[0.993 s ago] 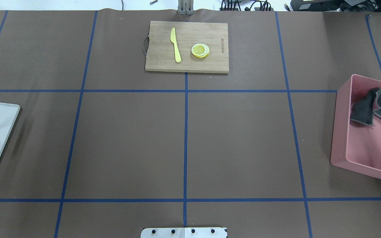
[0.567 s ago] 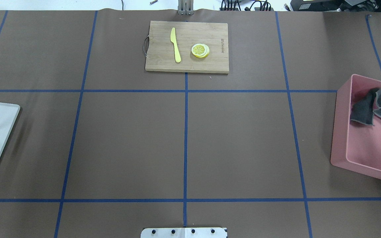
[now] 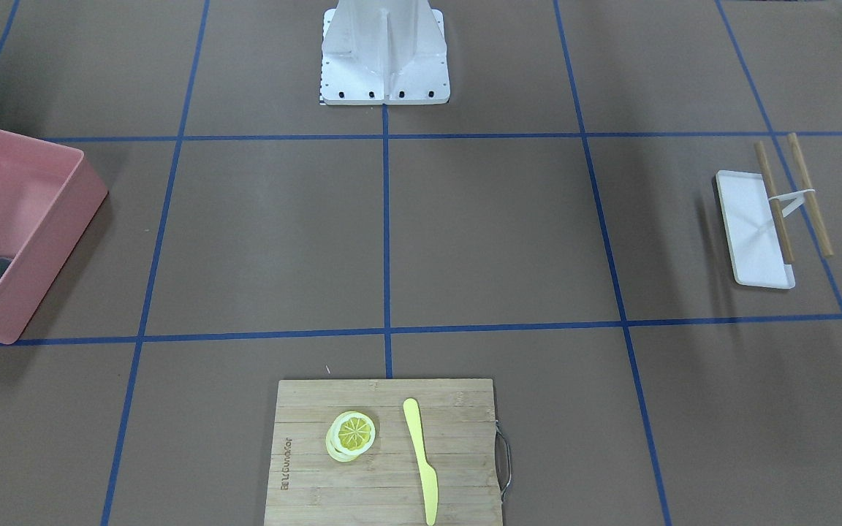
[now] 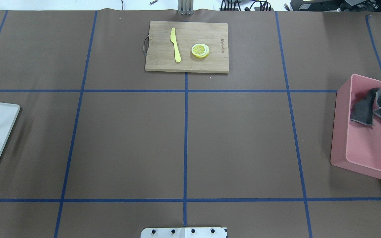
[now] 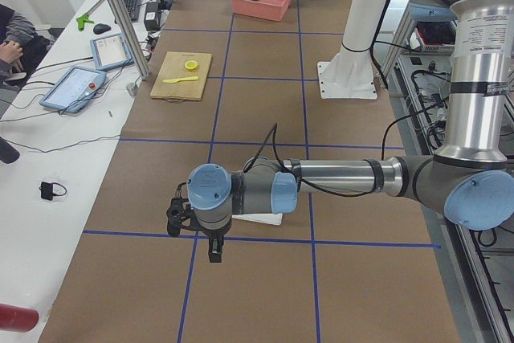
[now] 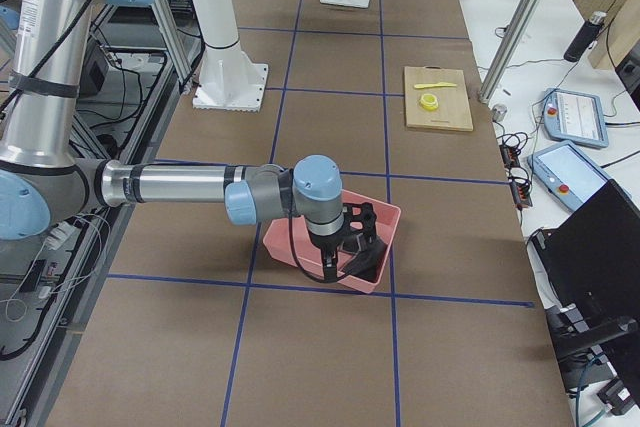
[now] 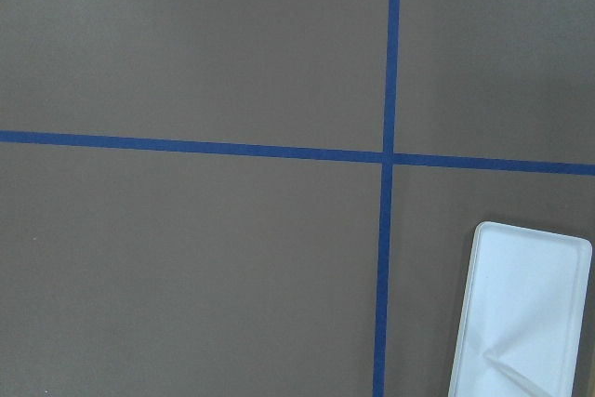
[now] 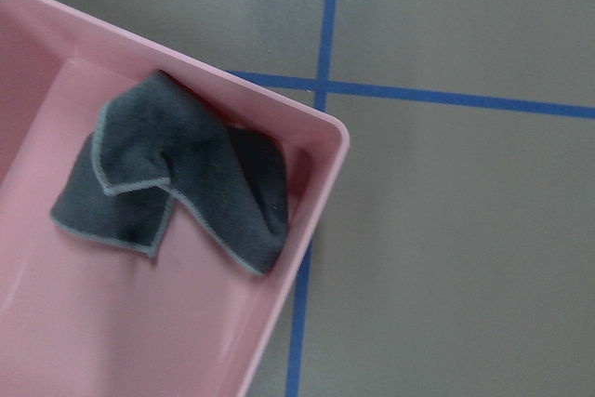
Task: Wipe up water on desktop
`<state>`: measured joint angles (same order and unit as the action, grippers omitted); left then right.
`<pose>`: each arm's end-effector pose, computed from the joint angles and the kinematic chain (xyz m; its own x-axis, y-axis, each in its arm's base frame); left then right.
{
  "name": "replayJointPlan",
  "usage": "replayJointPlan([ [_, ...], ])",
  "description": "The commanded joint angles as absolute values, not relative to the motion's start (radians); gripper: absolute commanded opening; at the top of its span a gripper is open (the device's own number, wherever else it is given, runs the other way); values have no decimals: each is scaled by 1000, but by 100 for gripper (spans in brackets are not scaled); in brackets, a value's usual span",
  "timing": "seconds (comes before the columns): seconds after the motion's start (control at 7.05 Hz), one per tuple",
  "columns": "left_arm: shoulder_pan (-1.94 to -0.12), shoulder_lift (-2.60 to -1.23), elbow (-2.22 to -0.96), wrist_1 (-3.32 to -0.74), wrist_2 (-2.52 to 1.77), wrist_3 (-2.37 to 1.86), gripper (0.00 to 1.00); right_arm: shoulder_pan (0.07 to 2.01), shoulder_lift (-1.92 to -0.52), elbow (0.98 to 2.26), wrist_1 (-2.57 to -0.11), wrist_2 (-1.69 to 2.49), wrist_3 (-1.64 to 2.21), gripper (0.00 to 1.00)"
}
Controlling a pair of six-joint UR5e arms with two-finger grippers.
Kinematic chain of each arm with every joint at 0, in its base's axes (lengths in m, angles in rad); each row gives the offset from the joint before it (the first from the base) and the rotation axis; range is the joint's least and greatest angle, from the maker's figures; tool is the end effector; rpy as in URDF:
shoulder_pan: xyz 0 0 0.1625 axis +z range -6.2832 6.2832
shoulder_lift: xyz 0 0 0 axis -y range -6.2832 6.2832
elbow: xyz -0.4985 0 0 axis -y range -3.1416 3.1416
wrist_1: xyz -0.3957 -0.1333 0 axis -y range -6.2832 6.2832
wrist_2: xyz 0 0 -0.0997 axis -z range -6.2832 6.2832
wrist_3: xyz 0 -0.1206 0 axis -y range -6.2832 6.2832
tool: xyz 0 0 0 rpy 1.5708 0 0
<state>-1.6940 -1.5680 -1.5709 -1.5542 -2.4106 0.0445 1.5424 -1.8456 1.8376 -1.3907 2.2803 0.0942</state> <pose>-0.1037 -0.4834 0.7445 0.6656 -0.0521 -0.7445 0.0934 0.9955 0.0138 0.0441 -0.3757 0.7185 0.7545 -0.0398 0.6551 -0.0432 0.9930 0.1101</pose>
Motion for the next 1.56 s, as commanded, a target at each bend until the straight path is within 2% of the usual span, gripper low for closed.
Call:
replayJointPlan([
  [0.0,-1695,-1562,-1572,-1554,-2411,46,98,1595,-1871,1815,-1420,2255,89,100],
  [0.43,-1694,-1559,-1572,-1555,-2410,46,98,1548,-1849,1853,-1575,2267,16,100],
  [0.71,-1694,-1548,-1571,-1583,-2411,45,98,1548,-1855,1830,-1576,2264,6,100],
  [1.13,-1694,-1545,-1571,-1591,-2410,44,98,1548,-1844,1903,-1569,2275,8,100],
  [1.42,-1695,-1545,-1569,-1591,-2410,44,98,1548,-1845,1905,-1568,2275,9,100],
])
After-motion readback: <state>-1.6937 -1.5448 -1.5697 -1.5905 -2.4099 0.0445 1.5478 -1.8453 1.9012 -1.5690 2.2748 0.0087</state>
